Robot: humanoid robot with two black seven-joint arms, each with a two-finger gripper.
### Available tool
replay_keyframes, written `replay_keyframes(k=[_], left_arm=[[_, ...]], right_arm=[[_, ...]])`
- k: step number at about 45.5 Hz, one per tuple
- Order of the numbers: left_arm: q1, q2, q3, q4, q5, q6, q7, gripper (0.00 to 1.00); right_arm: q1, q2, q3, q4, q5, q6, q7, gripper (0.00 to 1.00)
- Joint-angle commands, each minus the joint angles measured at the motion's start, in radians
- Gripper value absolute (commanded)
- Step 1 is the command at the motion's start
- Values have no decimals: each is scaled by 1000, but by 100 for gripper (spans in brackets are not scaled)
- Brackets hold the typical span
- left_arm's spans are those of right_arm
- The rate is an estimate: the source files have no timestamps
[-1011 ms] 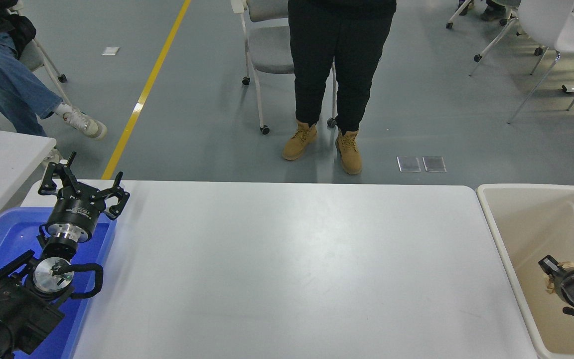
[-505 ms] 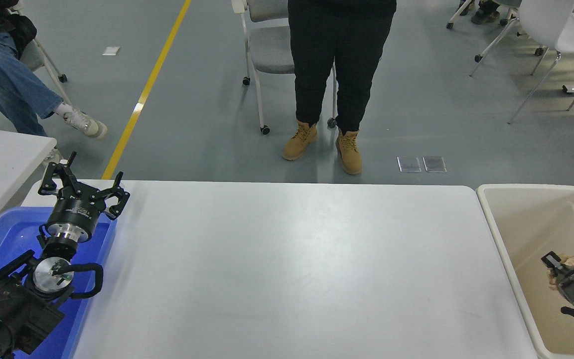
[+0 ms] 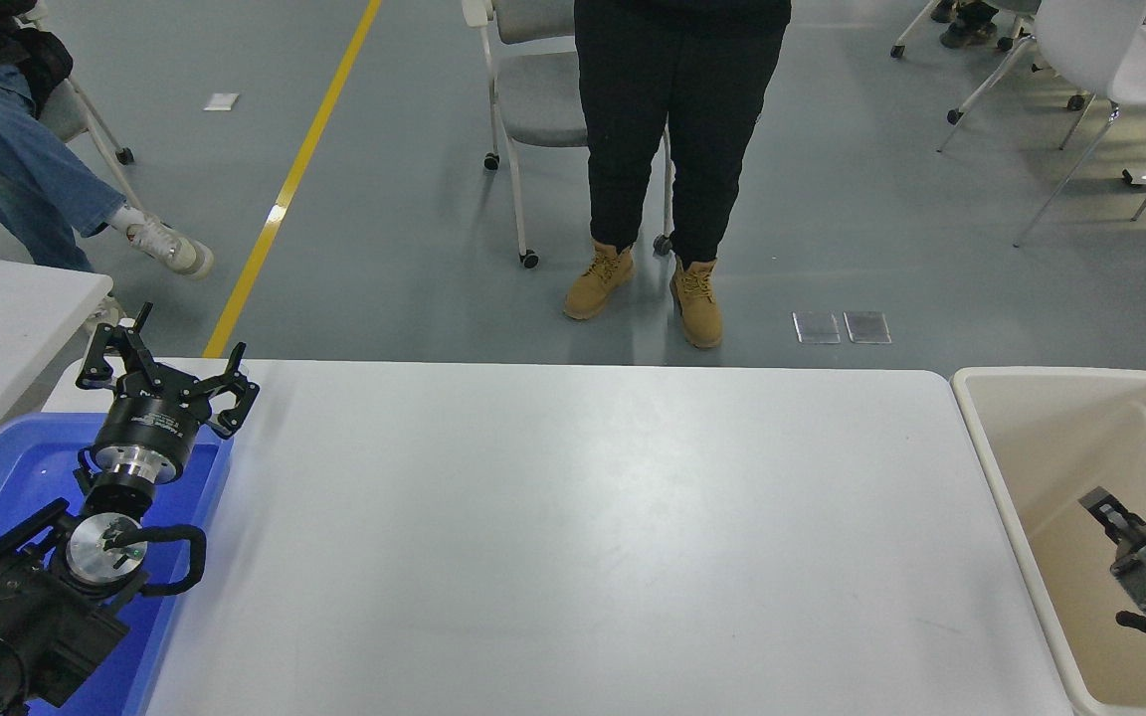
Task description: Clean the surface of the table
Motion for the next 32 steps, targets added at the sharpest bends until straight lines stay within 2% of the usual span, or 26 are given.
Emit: replay_keyframes(k=[1,17,32], left_arm=[[0,0,0,-1,0,0,0,100],[0,0,0,1,0,0,0,100],[0,0,0,-1,0,0,0,100]], right_arm=[[9,-1,4,2,0,-6,0,97],[197,-57,32,5,5,-9,2,97],[365,-193,449,114,107,1,-3,97]])
